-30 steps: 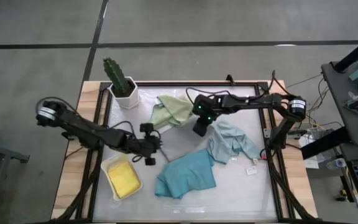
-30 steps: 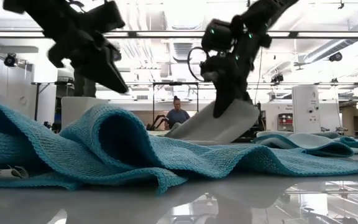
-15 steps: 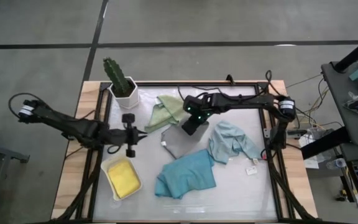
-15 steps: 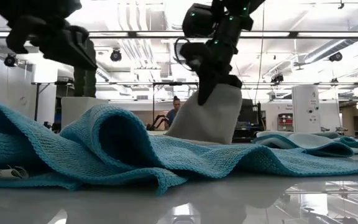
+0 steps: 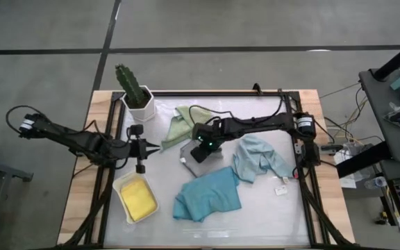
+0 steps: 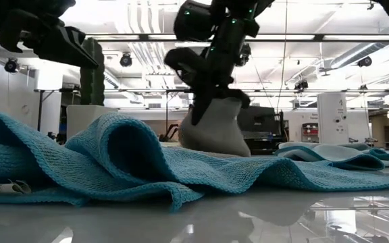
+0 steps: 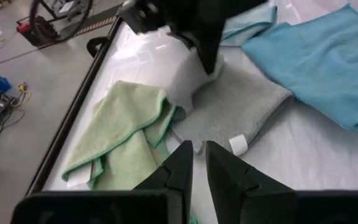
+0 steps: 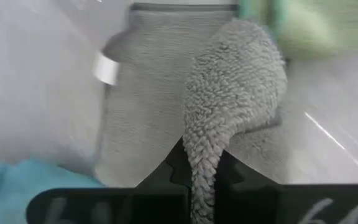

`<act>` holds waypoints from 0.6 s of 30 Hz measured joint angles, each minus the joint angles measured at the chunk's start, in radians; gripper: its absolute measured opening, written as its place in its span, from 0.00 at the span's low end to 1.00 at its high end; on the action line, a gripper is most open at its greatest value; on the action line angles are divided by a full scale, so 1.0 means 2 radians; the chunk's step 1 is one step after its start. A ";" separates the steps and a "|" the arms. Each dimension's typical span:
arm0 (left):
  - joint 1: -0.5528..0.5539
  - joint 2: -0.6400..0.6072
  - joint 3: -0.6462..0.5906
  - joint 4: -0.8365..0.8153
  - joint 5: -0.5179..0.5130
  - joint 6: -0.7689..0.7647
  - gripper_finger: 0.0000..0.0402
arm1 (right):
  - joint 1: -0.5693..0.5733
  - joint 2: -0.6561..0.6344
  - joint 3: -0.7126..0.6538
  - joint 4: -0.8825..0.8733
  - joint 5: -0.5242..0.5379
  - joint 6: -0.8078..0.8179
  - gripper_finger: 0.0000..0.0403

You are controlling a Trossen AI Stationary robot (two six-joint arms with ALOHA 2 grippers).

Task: Fold microfiber towels
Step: Fold the gray microfiber towel

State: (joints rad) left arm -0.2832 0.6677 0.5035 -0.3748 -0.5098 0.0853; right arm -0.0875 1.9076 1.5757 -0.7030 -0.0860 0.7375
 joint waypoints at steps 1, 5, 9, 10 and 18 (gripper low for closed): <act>0.000 0.002 0.001 0.001 0.000 0.000 0.08 | 0.003 0.007 0.002 0.006 0.000 0.002 0.02; 0.000 0.007 0.001 0.007 0.000 0.000 0.08 | 0.013 0.030 0.012 0.038 0.000 0.013 0.02; 0.000 0.009 0.001 0.007 0.000 0.000 0.08 | 0.022 0.059 0.031 0.050 -0.014 0.016 0.02; 0.000 0.009 0.001 0.007 0.000 0.000 0.08 | 0.023 0.067 0.036 0.048 -0.014 0.015 0.02; 0.000 0.010 0.002 0.009 0.000 0.000 0.08 | 0.023 0.095 0.081 0.037 -0.021 -0.002 0.04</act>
State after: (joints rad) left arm -0.2832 0.6868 0.5082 -0.3564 -0.5098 0.0860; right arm -0.0417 2.0983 1.7375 -0.6298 -0.1281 0.7335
